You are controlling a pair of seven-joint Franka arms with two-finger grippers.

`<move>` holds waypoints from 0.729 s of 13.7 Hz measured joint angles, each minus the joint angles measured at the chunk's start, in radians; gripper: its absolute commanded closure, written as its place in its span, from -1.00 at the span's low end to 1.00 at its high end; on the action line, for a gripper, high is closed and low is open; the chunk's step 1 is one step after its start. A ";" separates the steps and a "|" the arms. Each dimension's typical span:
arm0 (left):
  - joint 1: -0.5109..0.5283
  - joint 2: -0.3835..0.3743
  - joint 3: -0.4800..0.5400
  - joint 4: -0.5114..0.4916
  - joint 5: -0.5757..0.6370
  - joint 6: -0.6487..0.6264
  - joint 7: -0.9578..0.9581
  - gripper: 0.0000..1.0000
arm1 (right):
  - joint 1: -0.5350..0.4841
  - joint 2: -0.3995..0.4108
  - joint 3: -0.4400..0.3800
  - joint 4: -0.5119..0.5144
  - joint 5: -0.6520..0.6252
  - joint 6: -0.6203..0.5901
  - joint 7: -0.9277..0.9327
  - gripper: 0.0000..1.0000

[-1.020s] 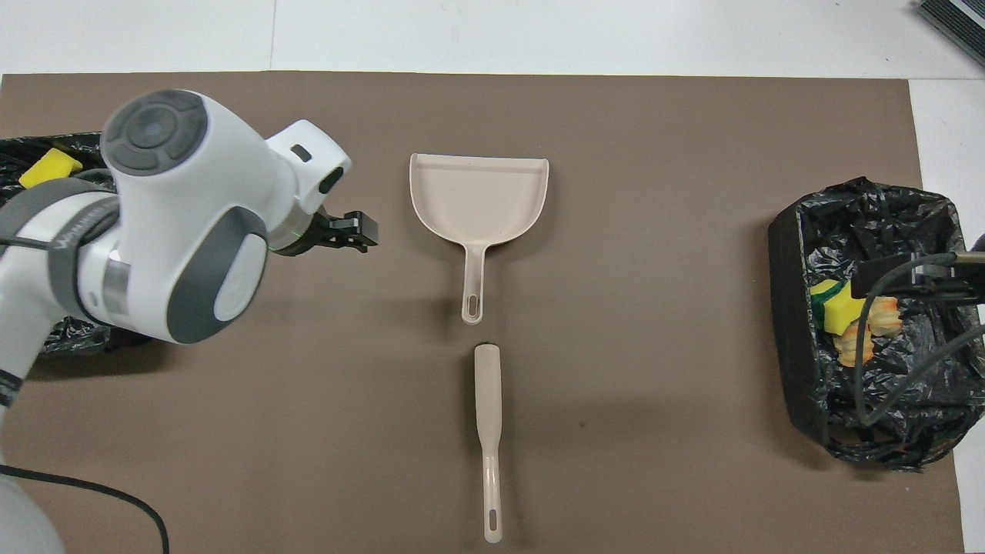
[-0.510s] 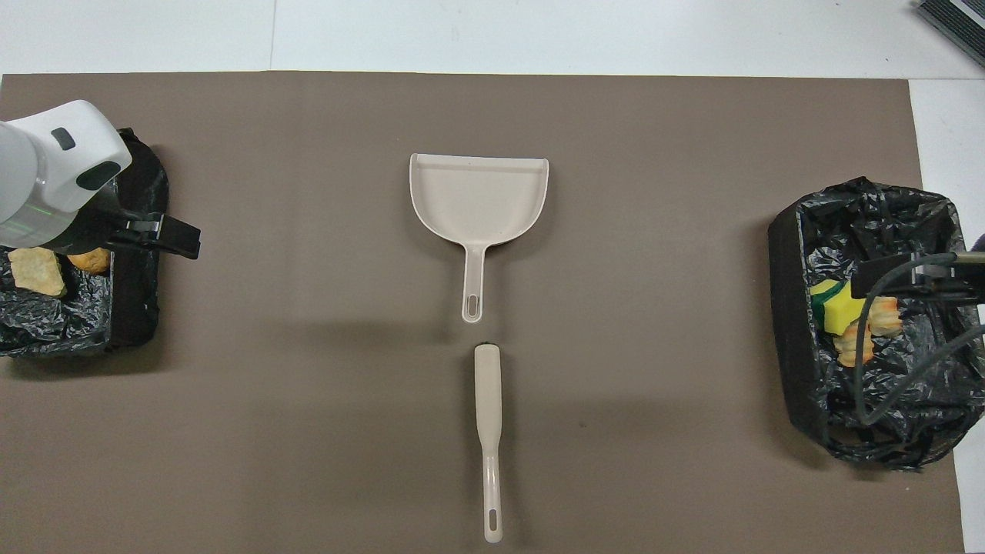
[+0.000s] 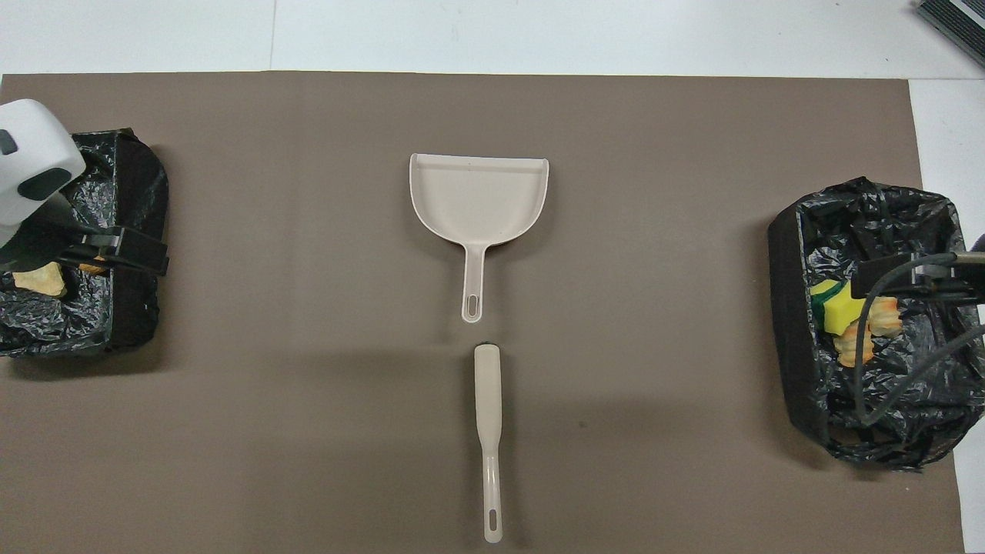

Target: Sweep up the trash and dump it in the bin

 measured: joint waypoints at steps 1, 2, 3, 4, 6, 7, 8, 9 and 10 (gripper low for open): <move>0.001 -0.004 0.000 0.000 0.000 -0.009 0.002 -1.00 | 0.000 0.000 0.000 0.000 0.000 0.000 0.000 -1.00; 0.001 -0.004 0.000 0.000 0.000 -0.011 0.002 -1.00 | 0.000 0.000 0.000 0.000 0.000 0.000 0.000 -1.00; 0.001 -0.004 -0.001 -0.001 0.000 -0.011 0.002 -1.00 | 0.000 0.000 0.000 0.000 0.000 0.000 0.000 -1.00; 0.001 -0.004 -0.001 -0.001 0.000 -0.011 0.002 -1.00 | 0.000 0.000 0.000 0.000 0.000 0.000 0.000 -1.00; 0.001 -0.004 -0.001 -0.001 0.000 -0.012 0.002 -1.00 | 0.000 0.000 0.000 0.000 0.000 0.000 0.000 -1.00; 0.001 -0.004 -0.001 -0.001 0.000 -0.012 0.002 -1.00 | 0.000 0.000 0.000 0.000 0.000 0.000 0.000 -1.00; 0.001 -0.004 -0.001 -0.001 0.000 -0.012 0.002 -1.00 | 0.000 0.000 0.000 0.000 0.000 0.000 0.000 -1.00; 0.001 -0.004 -0.001 -0.001 0.000 -0.012 0.002 -1.00 | 0.000 0.000 0.000 0.000 0.000 0.000 0.000 -1.00; 0.001 -0.004 -0.001 -0.001 0.000 -0.012 0.002 -1.00 | 0.000 0.000 0.000 0.000 0.000 0.000 0.000 -1.00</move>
